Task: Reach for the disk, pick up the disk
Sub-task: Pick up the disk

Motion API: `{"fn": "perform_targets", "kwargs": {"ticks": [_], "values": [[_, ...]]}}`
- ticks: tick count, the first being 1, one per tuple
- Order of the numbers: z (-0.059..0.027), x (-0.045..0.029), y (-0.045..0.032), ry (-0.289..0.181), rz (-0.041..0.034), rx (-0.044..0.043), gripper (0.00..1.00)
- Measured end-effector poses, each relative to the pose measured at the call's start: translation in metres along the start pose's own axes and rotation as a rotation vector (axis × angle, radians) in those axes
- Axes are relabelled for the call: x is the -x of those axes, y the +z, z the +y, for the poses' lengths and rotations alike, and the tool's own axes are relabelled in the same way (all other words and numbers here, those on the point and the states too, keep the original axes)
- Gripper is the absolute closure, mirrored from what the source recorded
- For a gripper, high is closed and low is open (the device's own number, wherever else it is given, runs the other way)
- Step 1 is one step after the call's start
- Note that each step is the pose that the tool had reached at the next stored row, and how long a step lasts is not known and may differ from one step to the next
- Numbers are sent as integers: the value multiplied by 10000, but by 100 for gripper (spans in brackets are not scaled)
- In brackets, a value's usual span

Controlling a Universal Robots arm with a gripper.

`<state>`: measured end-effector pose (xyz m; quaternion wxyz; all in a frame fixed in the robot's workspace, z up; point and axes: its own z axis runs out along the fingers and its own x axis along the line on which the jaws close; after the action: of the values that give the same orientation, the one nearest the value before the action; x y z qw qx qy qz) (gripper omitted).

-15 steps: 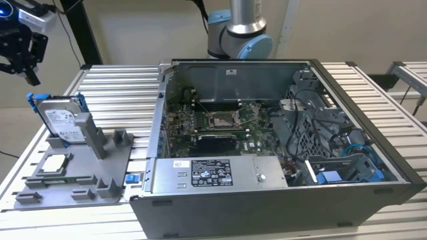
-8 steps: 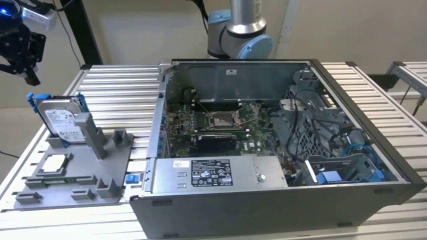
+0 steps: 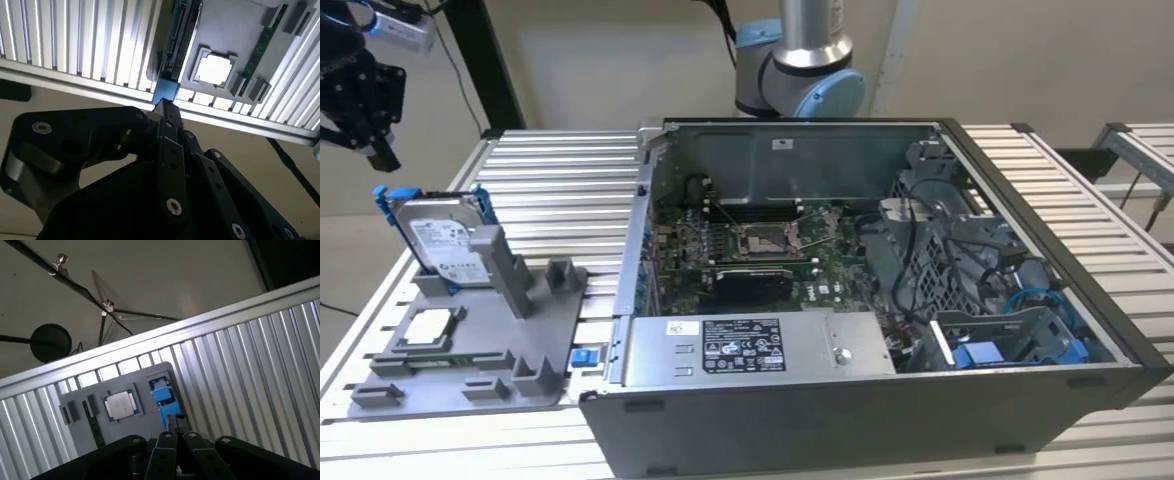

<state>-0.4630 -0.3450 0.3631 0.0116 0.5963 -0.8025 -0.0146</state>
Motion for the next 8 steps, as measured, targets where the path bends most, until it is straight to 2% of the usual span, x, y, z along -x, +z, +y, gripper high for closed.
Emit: {"fn": "perform_targets", "kwargs": {"ticks": [6, 8], "values": [[0, 0, 1, -1090, 31, -32, 100], [0, 0, 1, -1629, 46, -48, 100]]}}
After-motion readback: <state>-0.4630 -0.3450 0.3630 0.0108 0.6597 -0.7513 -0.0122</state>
